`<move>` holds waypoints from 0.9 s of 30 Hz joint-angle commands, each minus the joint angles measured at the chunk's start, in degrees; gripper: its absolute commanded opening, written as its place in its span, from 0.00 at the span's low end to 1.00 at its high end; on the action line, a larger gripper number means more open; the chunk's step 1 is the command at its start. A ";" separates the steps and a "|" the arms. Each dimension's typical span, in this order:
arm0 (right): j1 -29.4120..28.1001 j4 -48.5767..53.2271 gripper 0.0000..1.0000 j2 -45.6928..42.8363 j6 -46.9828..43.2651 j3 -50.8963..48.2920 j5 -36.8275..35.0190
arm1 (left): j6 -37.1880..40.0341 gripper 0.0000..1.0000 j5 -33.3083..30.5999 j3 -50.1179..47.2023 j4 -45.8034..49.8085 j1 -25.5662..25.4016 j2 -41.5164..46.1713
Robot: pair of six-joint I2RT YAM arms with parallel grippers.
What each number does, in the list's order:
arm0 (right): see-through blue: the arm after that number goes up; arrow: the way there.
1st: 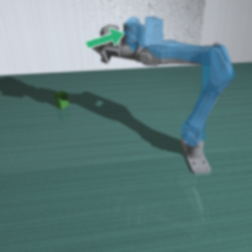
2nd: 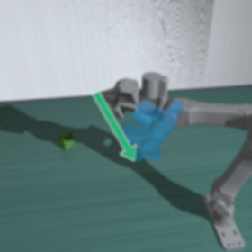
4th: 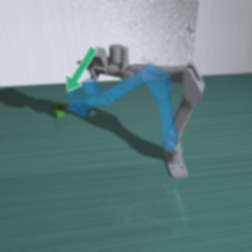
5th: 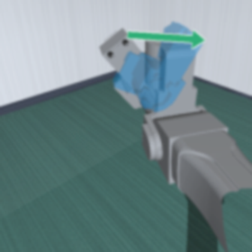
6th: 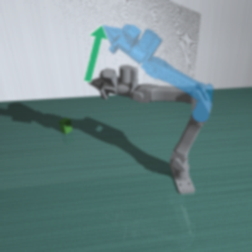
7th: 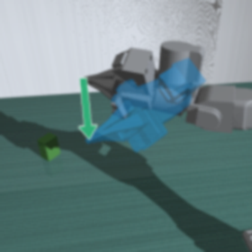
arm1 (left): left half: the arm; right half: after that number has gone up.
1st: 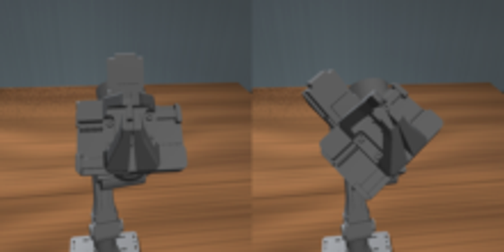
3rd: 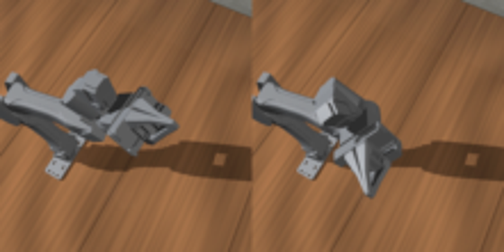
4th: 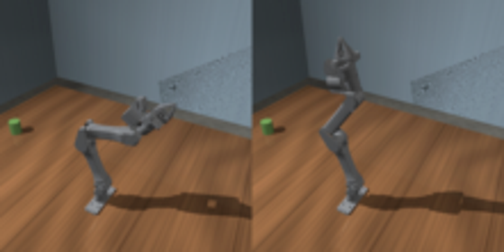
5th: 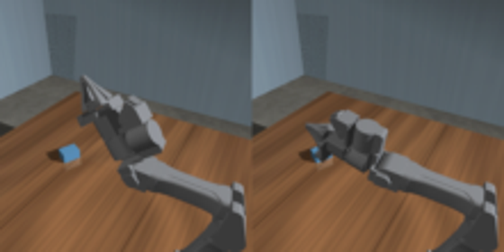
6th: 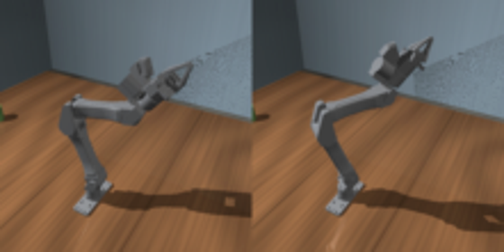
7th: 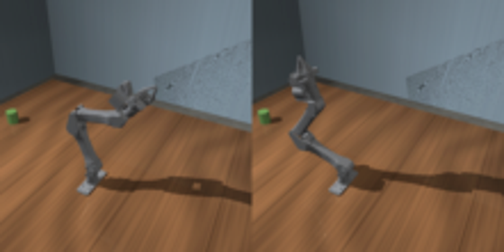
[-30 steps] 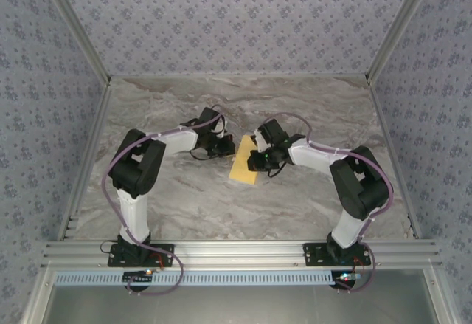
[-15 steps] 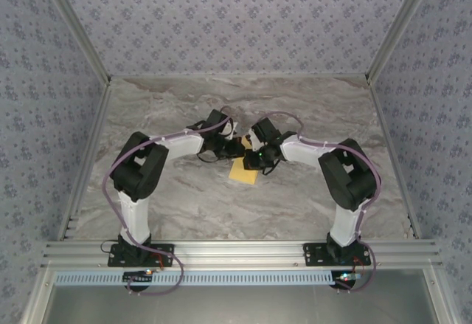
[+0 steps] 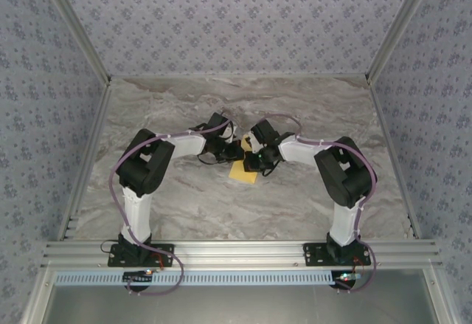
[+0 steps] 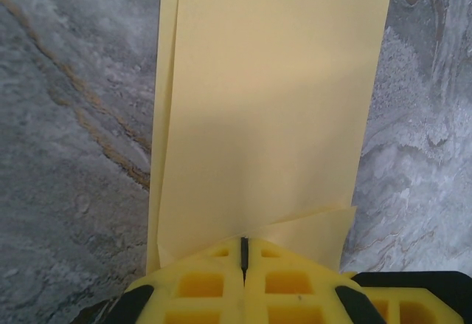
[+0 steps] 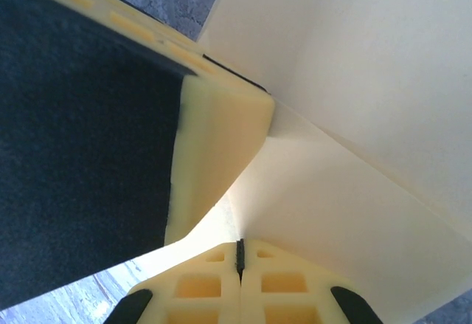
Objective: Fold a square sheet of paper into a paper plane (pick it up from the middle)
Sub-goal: Fold the triangle a second time at the center of the table.
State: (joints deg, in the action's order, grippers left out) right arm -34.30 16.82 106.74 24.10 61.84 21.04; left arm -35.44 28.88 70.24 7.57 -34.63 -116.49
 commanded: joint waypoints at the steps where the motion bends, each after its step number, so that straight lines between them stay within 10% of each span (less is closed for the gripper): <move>1: 0.03 3.46 0.00 -0.43 -1.51 -2.61 0.80 | -0.05 0.02 -3.46 -1.45 2.36 -0.18 -2.32; 16: 2.23 5.65 0.01 -14.57 -0.72 -13.42 2.33 | -0.52 0.05 -1.40 -2.86 0.46 0.16 -0.73; 27: 12.15 -9.10 0.40 -11.29 6.48 -9.61 4.48 | -8.66 0.47 -2.88 -2.27 -2.07 1.47 8.76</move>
State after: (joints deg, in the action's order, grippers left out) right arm -22.74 11.20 92.82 29.06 49.95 24.10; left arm -41.10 28.45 68.38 4.91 -34.15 -112.12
